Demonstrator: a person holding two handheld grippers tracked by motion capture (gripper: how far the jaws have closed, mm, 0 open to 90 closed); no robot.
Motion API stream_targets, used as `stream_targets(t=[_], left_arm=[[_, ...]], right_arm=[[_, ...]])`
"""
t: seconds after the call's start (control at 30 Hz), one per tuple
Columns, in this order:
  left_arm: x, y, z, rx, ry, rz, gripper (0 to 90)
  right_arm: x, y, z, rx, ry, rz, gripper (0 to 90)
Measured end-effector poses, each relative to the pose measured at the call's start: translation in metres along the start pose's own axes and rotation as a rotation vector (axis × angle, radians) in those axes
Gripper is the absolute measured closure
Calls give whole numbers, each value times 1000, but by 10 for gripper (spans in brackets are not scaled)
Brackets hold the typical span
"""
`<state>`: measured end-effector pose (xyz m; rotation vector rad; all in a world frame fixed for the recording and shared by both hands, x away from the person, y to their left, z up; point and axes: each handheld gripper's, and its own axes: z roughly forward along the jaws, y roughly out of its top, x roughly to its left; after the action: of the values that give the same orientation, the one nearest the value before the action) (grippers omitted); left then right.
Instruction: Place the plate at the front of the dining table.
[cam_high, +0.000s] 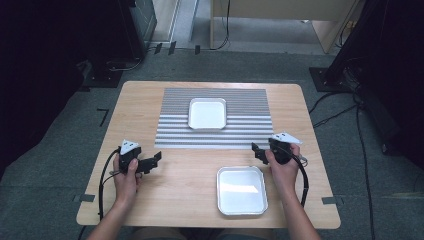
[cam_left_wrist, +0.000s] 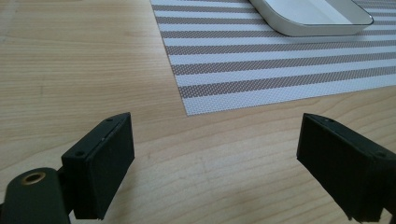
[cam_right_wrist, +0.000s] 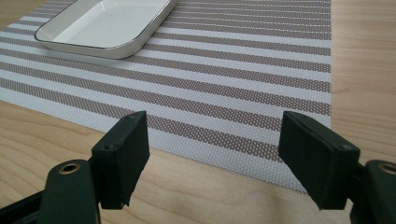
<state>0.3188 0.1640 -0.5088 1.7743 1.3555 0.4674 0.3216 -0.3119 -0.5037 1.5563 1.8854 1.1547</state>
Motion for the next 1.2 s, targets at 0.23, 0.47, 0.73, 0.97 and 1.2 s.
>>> stream_targets(t=[0.23, 0.47, 0.73, 0.97, 1.2], left_arm=[[7, -5, -10, 5, 11, 7, 109], [16, -12, -21, 5, 21, -1, 109], [21, -16, -29, 13, 26, 6, 109], [24, -21, -35, 14, 30, 11, 109], [25, -25, -40, 19, 32, 15, 109]], right_arm=[[-8, -7, -12, -7, -13, -1, 247], [-16, -17, -24, -10, -20, 6, 247], [-25, -26, -40, -18, -32, 17, 246], [-36, -36, -54, -24, -49, 24, 246], [-44, -45, -64, -30, -56, 40, 246]])
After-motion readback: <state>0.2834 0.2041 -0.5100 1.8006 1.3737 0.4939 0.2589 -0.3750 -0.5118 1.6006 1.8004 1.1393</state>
